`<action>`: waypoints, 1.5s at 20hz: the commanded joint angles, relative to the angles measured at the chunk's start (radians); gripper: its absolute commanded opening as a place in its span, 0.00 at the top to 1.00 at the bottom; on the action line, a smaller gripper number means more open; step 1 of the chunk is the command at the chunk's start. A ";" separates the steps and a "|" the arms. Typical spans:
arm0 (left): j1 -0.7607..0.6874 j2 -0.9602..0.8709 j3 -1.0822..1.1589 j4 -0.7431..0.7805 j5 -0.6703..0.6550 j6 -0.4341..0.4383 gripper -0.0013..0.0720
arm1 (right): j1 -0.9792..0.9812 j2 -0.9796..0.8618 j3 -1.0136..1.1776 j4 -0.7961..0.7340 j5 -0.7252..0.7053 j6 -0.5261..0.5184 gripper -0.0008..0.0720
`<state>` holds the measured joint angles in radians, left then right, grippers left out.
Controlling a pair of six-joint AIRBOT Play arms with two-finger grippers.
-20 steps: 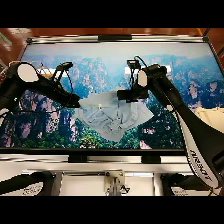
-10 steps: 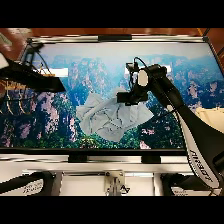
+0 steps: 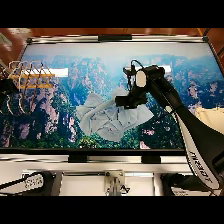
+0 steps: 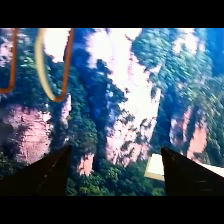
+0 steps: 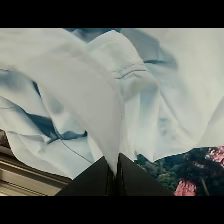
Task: Fold the shirts.
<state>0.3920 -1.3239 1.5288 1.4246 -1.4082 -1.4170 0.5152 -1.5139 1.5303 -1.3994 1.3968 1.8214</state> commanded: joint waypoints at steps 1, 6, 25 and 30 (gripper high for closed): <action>0.101 -0.040 -0.062 0.012 0.123 0.022 0.06 | 0.020 0.000 0.000 0.002 0.005 0.004 0.90; 0.101 -0.169 -0.063 0.006 0.167 0.037 0.06 | 0.023 0.000 0.000 0.003 0.003 0.028 0.90; 0.088 -0.382 -0.063 0.008 0.217 0.082 0.17 | 0.023 0.000 0.000 -0.004 0.008 0.078 0.90; 0.088 -0.424 -0.063 0.008 0.189 0.100 0.38 | 0.023 0.000 0.000 -0.025 0.008 0.078 0.90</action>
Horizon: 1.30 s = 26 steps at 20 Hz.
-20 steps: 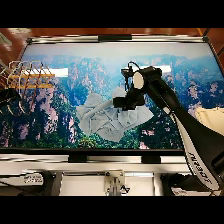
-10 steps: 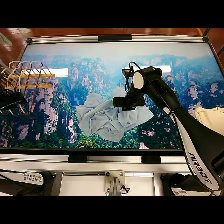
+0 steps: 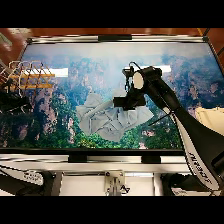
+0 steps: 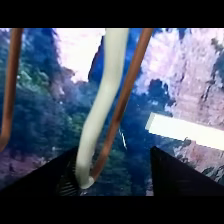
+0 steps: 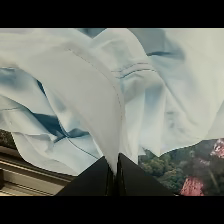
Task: Fold the shirts.
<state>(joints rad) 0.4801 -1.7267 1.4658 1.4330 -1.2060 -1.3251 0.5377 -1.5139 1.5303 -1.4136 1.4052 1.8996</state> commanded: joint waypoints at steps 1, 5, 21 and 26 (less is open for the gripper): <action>0.000 -0.026 0.000 0.000 -0.013 0.008 0.38 | 0.000 0.000 0.000 -0.010 0.000 0.000 0.90; 0.000 -0.033 0.000 0.001 0.004 0.009 0.50 | 0.000 0.000 0.000 -0.011 -0.001 0.000 0.90; -0.001 0.025 0.098 0.003 -0.036 0.010 0.91 | 0.000 0.000 0.000 -0.016 -0.022 0.000 0.90; -0.001 0.125 0.139 0.004 -0.003 -0.049 0.91 | -0.001 0.010 0.012 -0.071 0.006 -0.001 0.90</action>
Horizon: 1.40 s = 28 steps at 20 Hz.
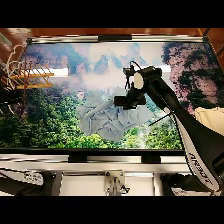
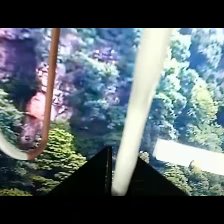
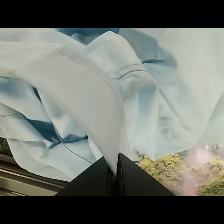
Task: Fold the shirts.
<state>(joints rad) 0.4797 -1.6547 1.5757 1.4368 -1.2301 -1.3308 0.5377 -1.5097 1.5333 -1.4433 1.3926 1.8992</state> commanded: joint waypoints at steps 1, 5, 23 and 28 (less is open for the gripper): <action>-0.007 0.083 0.050 0.000 0.037 -0.073 0.91 | -0.001 0.009 0.026 -0.076 0.032 -0.004 0.90; -0.111 0.245 0.087 -0.059 0.068 -0.099 0.91 | -0.001 0.014 0.122 -0.210 0.071 -0.011 0.90; -1.230 0.981 -0.653 0.109 -0.307 -0.008 0.91 | -0.219 0.014 0.181 -0.224 0.134 -0.038 0.90; -1.265 0.988 -0.679 0.155 -0.381 0.018 0.91 | -0.218 0.014 0.184 -0.230 0.152 -0.050 0.90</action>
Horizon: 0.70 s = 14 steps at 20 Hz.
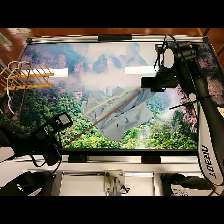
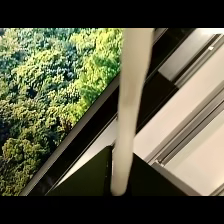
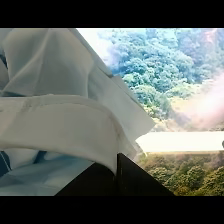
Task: Fold the shirts.
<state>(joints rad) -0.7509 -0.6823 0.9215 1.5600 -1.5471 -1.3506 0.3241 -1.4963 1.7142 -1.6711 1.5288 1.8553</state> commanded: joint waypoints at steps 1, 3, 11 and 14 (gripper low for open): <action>-0.034 0.018 -0.035 0.042 -0.065 0.060 0.91 | -0.005 0.002 0.003 -0.003 0.025 -0.006 0.90; -0.027 0.017 -0.070 0.048 -0.041 0.086 0.91 | -0.005 0.006 0.003 -0.002 0.040 -0.005 0.90; -0.003 -0.021 -0.120 0.045 0.199 -0.060 0.91 | -0.004 0.081 0.003 0.073 0.069 0.008 0.90; -0.003 -0.063 -0.120 0.045 0.270 -0.019 0.91 | -0.004 0.082 0.003 0.080 0.076 0.008 0.90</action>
<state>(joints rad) -0.7547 -0.7155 0.8040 1.6043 -1.3632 -1.3769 0.3199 -1.4239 1.7161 -1.6081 1.5929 1.8591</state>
